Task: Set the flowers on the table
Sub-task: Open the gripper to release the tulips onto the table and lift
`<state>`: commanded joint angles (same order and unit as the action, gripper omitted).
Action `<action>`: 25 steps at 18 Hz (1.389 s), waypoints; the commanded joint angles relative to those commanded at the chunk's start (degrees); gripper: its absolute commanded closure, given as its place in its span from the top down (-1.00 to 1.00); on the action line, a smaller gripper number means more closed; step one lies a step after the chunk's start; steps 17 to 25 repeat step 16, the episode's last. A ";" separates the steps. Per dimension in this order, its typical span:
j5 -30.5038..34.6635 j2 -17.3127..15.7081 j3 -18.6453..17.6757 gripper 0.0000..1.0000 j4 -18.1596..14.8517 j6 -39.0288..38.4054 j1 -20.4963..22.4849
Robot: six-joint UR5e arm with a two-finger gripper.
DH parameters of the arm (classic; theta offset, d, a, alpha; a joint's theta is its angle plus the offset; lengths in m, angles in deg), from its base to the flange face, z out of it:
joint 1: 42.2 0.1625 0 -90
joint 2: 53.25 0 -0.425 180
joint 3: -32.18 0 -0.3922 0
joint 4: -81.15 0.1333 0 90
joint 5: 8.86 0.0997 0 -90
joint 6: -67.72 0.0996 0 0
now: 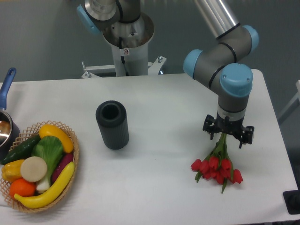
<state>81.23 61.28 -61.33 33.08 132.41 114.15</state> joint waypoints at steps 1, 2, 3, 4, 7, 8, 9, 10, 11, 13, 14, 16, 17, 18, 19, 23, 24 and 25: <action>0.35 -0.70 -0.70 1.00 0.00 0.17 0.36; 0.26 -1.14 -1.23 1.00 0.00 0.44 0.45; 0.35 -1.58 -1.76 1.00 0.09 0.61 0.71; 0.35 -2.11 -2.37 1.00 0.17 0.70 0.80; 0.26 -2.99 -2.90 1.00 0.35 0.70 0.97; 0.26 -3.08 -2.90 1.00 0.26 0.70 1.50; 0.35 -3.08 -2.99 1.00 0.26 0.70 1.68; 0.35 -3.08 -2.99 1.00 0.26 0.79 1.76; 0.44 -3.08 -2.99 1.00 0.26 0.88 2.11; 0.44 -3.17 -3.25 1.00 0.26 0.88 2.90; 0.44 -3.17 -3.26 1.00 0.26 0.88 2.91; 0.44 -3.17 -3.34 1.00 0.26 0.88 3.43; 0.44 -3.17 -3.34 1.00 0.26 0.88 3.43; 0.44 -3.17 -3.34 1.00 0.26 0.88 3.43; 0.44 -3.17 -3.34 1.00 0.26 0.88 3.43; 0.44 -3.17 -3.34 1.00 0.26 0.88 3.43; 0.44 -3.17 -3.34 1.00 0.26 0.88 3.43; 0.44 -3.17 -3.34 1.00 0.26 0.88 3.43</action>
